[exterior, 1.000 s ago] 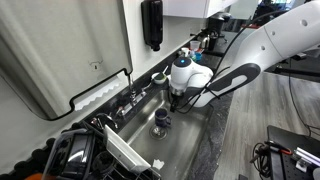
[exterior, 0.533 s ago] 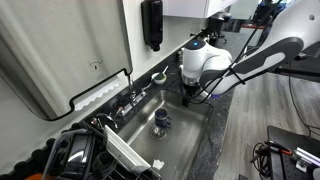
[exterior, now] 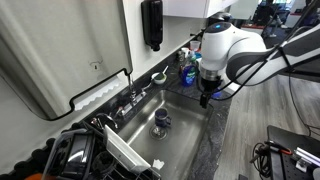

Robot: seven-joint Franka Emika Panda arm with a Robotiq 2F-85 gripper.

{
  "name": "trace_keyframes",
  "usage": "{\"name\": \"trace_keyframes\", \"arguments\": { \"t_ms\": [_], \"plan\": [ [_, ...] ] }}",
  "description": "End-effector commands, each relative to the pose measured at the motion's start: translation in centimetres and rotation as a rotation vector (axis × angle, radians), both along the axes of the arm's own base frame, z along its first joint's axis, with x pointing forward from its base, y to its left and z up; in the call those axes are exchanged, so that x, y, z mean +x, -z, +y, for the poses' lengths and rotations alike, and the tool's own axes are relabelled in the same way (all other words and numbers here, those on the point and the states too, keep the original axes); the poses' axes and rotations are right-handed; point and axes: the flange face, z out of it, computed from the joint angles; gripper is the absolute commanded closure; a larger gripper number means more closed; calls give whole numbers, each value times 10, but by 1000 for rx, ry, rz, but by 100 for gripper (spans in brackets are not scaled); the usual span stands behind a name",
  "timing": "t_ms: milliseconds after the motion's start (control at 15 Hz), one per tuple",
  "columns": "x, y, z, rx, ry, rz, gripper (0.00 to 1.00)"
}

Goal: Pick up the cup and put it in the sink

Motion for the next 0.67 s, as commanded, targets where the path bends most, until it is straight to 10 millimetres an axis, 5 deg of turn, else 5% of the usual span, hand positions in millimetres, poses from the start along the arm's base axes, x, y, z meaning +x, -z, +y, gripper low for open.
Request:
{"name": "trace_keyframes", "arguments": {
  "t_ms": [0,200,267,600],
  "plan": [
    [-36,-14,3,27,-19,18,0],
    [-51,-19,6,45,-33,26,0],
    [-34,-16,8,25,-18,5,0],
    [-44,-19,8,31,-21,9,0]
  ]
}}
